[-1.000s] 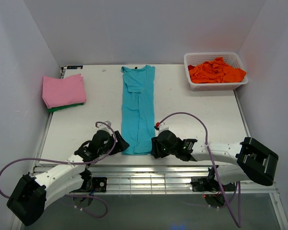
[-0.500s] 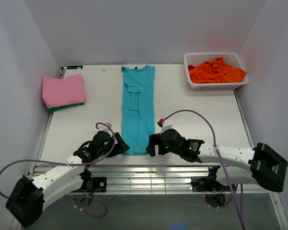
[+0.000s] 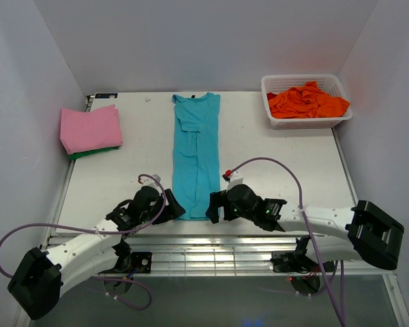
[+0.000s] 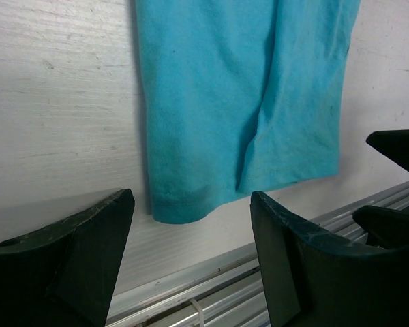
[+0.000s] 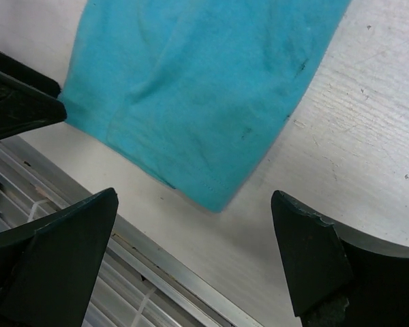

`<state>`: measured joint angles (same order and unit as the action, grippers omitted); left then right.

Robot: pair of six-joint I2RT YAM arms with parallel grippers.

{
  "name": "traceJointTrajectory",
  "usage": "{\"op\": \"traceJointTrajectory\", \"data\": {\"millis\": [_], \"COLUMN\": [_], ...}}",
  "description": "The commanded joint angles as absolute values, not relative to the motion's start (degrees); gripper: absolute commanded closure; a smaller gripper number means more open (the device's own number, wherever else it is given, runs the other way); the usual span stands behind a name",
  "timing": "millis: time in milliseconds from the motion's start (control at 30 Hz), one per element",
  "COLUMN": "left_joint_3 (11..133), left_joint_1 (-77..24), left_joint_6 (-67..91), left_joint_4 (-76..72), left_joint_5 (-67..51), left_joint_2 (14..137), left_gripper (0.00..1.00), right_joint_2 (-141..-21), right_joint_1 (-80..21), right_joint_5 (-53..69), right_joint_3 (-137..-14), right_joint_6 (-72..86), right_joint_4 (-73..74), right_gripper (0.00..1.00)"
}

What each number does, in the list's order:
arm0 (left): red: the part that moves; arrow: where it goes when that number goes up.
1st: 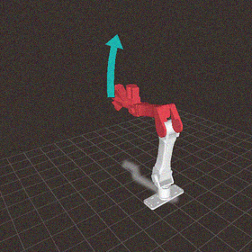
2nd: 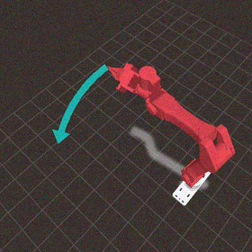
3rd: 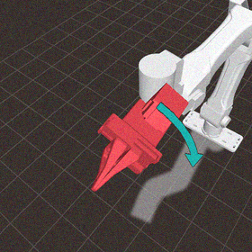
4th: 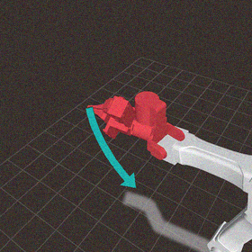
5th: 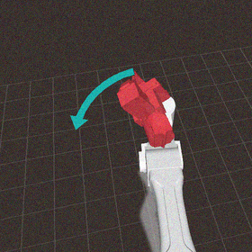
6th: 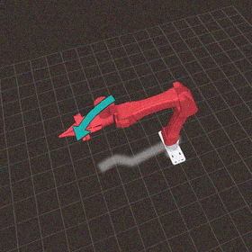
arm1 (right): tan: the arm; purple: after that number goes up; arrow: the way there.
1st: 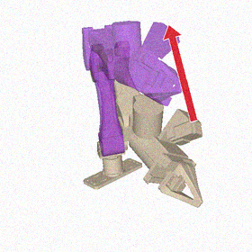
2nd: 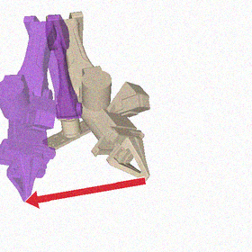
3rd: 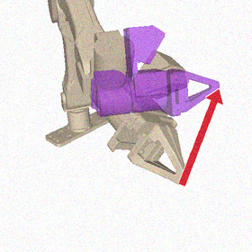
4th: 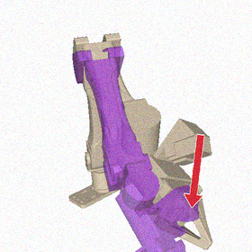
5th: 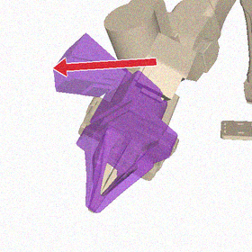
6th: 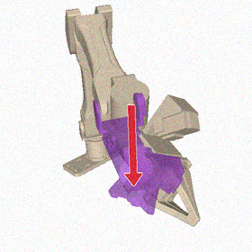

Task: Fold and stack the t-shirts
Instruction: Fold the tshirt

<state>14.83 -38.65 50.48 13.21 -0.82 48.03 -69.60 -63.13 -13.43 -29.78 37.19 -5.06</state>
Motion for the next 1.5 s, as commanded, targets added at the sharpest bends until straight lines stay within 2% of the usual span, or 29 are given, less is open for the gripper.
{"op": "traceJointTrajectory", "data": {"millis": [0, 233, 267, 533, 633, 833, 867, 967, 1067, 1100, 1233, 1400, 1467], "left_joint_3": [14.94, 14.94, 14.68, 14.94, 15.38, 15.99, 16.08, 16.35, 16.78, 16.87, 17.75, 18.54, 18.81], "left_joint_1": [-40.43, -43.24, -43.42, -44.73, -45.44, -46.49, -46.58, -47.20, -47.81, -48.07, -49.39, -50.62, -51.24], "left_joint_6": [51.68, 53.52, 53.70, 54.76, 55.28, 55.99, 56.07, 56.51, 56.95, 57.13, 57.83, 58.71, 59.15], "left_joint_4": [20.21, 20.74, 20.83, 21.36, 21.71, 22.15, 22.32, 22.76, 23.03, 23.20, 23.73, 24.87, 25.75], "left_joint_5": [-0.62, 2.55, 2.81, 3.78, 4.83, 6.24, 6.41, 7.20, 8.08, 8.35, 9.75, 11.33, 11.60], "left_joint_2": [50.01, 52.29, 52.29, 54.22, 55.63, 57.65, 57.92, 58.53, 59.76, 60.29, 62.57, 63.81, 63.55], "left_gripper": [0.20, 0.20, 0.21, 0.26, 0.31, 0.41, 0.42, 0.47, 0.54, 0.60, 0.68, 0.67, 0.62], "right_joint_2": [-72.67, -76.11, -76.64, -79.01, -79.63, -79.72, -79.72, -79.89, -80.42, -80.51, -81.65, -82.88, -82.79], "right_joint_1": [-63.54, -63.55, -63.54, -63.63, -63.63, -64.25, -64.68, -65.56, -66.44, -66.53, -67.06, -67.41, -67.50], "right_joint_5": [-14.15, -13.19, -13.01, -11.87, -11.78, -14.14, -14.50, -16.34, -17.75, -18.01, -18.72, -18.90, -18.90], "right_joint_3": [-30.23, -30.15, -29.97, -29.62, -29.79, -31.28, -31.72, -33.39, -34.36, -34.54, -35.42, -36.30, -36.39], "right_joint_6": [38.23, 38.50, 38.50, 38.76, 38.93, 39.29, 39.20, 39.02, 38.94, 38.94, 38.67, 38.41, 38.41], "right_joint_4": [-7.47, -10.45, -10.89, -14.06, -13.71, -9.76, -8.89, -5.81, -4.22, -4.04, -3.34, -2.99, -2.81], "right_gripper": [0.00, 0.00, 0.04, 0.08, 0.16, 0.38, 0.44, 0.52, 0.55, 0.56, 0.58, 0.58, 0.57]}}
